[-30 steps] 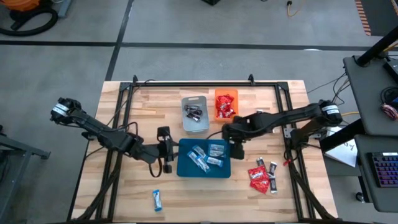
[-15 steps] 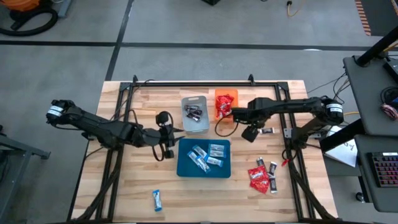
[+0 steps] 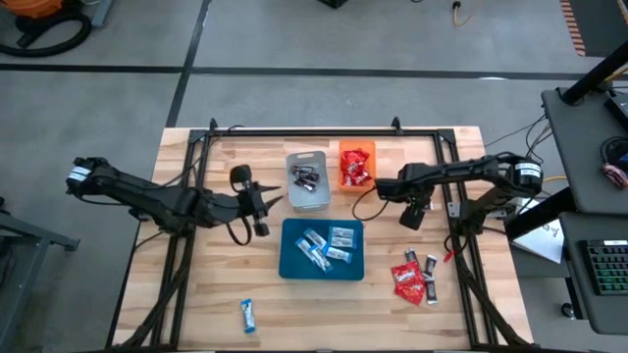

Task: Sort candy
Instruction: Put the brown chocolate bar into the gray bin

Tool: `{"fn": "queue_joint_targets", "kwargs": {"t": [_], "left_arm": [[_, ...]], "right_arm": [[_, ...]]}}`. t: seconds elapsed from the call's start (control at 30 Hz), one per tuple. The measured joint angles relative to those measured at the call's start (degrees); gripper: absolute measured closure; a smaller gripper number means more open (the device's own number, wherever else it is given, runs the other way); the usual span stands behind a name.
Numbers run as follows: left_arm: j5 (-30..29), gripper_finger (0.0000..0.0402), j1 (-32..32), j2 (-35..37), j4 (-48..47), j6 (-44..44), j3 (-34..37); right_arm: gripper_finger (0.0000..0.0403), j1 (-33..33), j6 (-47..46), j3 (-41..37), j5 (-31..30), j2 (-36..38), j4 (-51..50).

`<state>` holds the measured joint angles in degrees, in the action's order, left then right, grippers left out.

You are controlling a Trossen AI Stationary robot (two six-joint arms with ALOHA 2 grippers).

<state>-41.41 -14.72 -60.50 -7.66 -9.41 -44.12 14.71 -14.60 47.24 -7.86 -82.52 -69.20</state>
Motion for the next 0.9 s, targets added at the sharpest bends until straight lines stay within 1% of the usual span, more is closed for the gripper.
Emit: {"fn": "queue_joint_targets", "kwargs": {"t": [0.07, 0.23, 0.37, 0.53, 0.7, 0.8, 0.9], "left_arm": [[-0.02, 0.0309, 0.20, 0.49, 0.04, -0.73, 0.00], [-0.04, 0.0309, 0.95, 1.31, 0.21, -1.90, 0.00], [0.01, 0.0309, 1.64, 1.57, 0.54, -3.19, 0.00], [2.13, 0.0309, 2.77, 1.61, 1.14, -5.56, 0.00], [3.07, 0.0309, 4.03, 1.68, 1.49, -6.60, 0.00], [3.07, 0.0309, 4.67, 1.68, 1.47, -6.62, 0.00], [3.49, 0.0309, 5.16, 1.68, 1.46, -6.62, 0.00]], "right_arm": [[0.0184, 0.09, 0.72, -1.56, -1.08, -0.02, 1.80], [0.0184, 1.92, 2.22, -4.12, -1.23, -0.05, 6.13], [0.0184, 3.99, 2.35, -4.12, -1.20, -1.06, 6.07], [0.0184, 6.08, 2.66, -4.13, 1.66, -4.81, 7.69], [0.0187, 6.20, 3.70, -3.39, 4.06, -9.15, 8.56], [0.0212, 6.25, 4.28, -2.89, 5.29, -10.25, 8.68], [0.0261, 6.20, 4.74, -2.12, 5.99, -10.60, 8.56]]}}
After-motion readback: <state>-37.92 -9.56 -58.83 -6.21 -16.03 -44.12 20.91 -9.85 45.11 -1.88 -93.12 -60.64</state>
